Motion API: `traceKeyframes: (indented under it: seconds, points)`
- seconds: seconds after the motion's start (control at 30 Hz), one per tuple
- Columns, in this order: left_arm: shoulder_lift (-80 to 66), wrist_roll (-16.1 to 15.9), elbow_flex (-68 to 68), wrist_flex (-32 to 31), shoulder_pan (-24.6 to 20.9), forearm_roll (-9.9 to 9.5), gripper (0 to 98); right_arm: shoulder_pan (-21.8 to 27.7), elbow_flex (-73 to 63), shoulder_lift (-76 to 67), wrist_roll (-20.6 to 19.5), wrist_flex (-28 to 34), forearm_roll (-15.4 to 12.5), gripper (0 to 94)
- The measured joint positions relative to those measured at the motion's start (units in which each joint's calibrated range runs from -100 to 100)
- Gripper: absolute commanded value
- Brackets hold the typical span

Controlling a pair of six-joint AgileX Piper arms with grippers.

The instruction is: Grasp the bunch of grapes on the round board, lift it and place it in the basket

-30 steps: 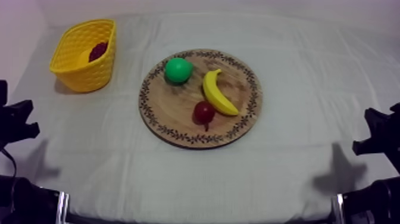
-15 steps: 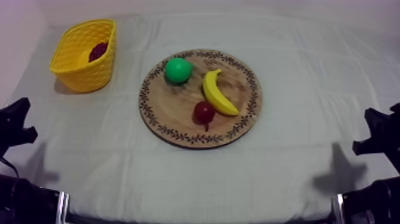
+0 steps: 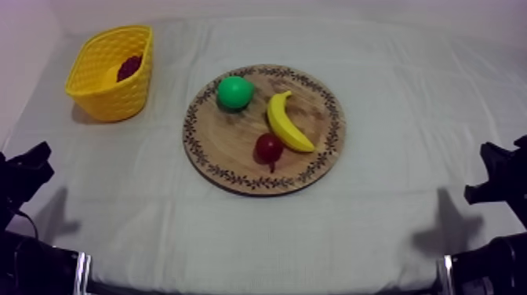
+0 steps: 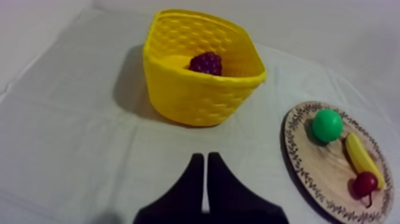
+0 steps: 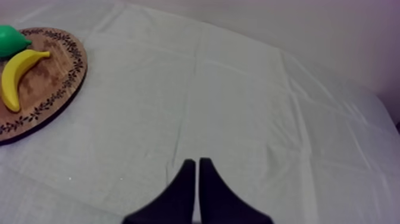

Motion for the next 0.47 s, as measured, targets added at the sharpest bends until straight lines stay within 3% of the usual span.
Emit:
traceKeyframes:
  seconds: [0.47]
  points:
    - [0.0, 1.4, 0.2, 0.0, 0.1, -0.77, 0.1, 0.0, 0.0, 0.0, 0.2, 0.0, 0.0, 0.3]
